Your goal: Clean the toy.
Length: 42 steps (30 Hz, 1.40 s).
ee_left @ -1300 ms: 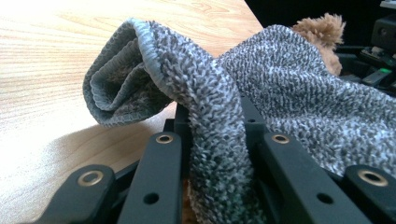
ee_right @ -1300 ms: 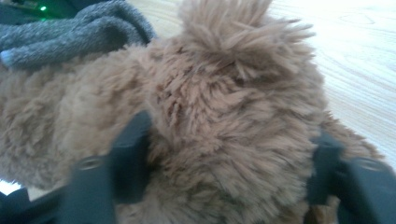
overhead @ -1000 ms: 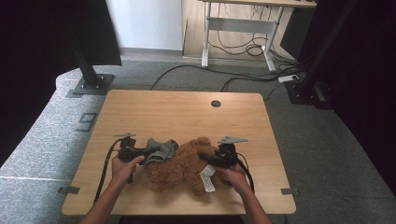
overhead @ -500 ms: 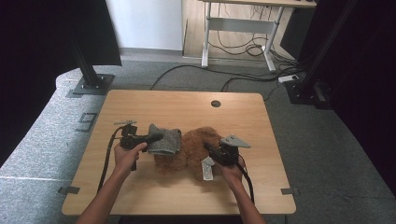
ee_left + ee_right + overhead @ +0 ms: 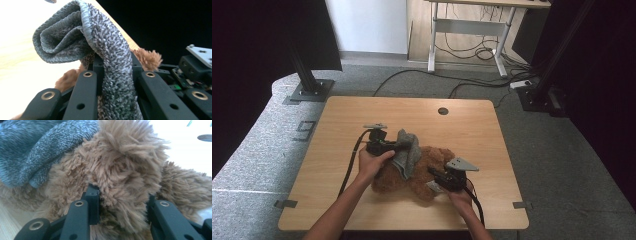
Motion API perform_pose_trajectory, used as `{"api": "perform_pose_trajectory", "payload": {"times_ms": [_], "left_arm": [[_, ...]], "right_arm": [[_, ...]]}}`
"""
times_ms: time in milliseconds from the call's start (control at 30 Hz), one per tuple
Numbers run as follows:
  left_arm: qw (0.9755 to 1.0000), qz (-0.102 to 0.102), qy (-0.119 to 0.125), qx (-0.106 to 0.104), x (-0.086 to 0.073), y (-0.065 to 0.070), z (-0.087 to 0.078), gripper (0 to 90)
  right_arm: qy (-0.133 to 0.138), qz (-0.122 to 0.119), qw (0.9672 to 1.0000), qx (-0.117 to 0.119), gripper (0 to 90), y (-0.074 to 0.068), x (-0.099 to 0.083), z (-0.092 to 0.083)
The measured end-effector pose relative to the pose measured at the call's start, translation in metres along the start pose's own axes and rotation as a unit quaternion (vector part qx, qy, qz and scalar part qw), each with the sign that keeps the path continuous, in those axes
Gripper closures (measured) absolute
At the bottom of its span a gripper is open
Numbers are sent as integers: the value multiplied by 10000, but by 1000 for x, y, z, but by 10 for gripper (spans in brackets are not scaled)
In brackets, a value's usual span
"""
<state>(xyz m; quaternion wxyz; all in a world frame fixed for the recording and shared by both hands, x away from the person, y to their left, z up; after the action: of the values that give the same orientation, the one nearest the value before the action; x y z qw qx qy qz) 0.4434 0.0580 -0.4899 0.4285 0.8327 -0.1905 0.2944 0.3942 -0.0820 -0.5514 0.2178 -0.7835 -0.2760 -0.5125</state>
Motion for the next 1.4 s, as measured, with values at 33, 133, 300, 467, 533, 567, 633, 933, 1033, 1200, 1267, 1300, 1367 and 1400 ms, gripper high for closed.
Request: {"api": "perform_pose_trajectory", "payload": {"times_ms": [33, 133, 300, 467, 533, 567, 633, 933, 1033, 1200, 1267, 1300, 1367, 1400], "left_arm": [[10000, 30, -56, 31, 0, 2, 5, 749], [9997, 50, -194, 128, -1, 6, 15, 748], [9991, 34, -290, 295, -7, -3, 11, 750], [9982, -213, -287, 491, -17, -27, -8, 753], [9978, -309, -317, 499, -24, -36, -16, 754], [9977, -372, -324, 461, -27, -39, -19, 753], [9976, -527, -290, 346, -32, -43, -26, 752], [9950, -883, -3, 460, -38, -74, -61, 751], [9936, -984, 30, 551, -45, -86, -72, 751], [9915, -1161, 11, 594, -60, -100, -81, 750], [9911, -1208, -29, 561, -63, -102, -81, 750], [9910, -1227, -33, 532, -64, -101, -81, 749], [9912, -1222, -29, 502, -63, -100, -79, 750], [9914, -1212, -40, 496, -63, -99, -78, 750]], "right_arm": [[-15, 0, 10000, 6, 626, 0, -1, -1], [-50, 39, 10000, 23, 621, 1, -5, -3], [-112, -4, 9999, 35, 617, 0, -9, -6], [-155, -101, 9998, 21, 617, -3, -12, -9], [-167, -171, 9997, 18, 616, -5, -13, -10], [-183, -207, 9996, 25, 616, -6, -14, -12], [-200, -303, 9993, 17, 615, -8, -16, -13], [-248, -435, 9987, -31, 613, -11, -20, -16], [-247, -416, 9988, -31, 612, -10, -20, -16], [-224, -383, 9990, -33, 610, -10, -21, -17], [-221, -381, 9990, -17, 608, -11, -21, -17], [-211, -382, 9990, -5, 606, -11, -21, -17], [-193, -360, 9992, 5, 603, -10, -21, -17], [-188, -349, 9992, 7, 601, -10, -22, -17]]}}
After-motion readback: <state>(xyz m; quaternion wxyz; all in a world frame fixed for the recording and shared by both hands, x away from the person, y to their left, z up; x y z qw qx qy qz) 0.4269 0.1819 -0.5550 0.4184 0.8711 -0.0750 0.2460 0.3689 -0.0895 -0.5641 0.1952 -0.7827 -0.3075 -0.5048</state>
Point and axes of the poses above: each handheld gripper's, and its own axes: z roughly forward along the jaws, x roughly out of its top, y roughly to its right, the point moved 9 cm from there along z, roughly forward along the jaws, and after that the axes turned 8 degrees about -z, right-handed, at the moved point
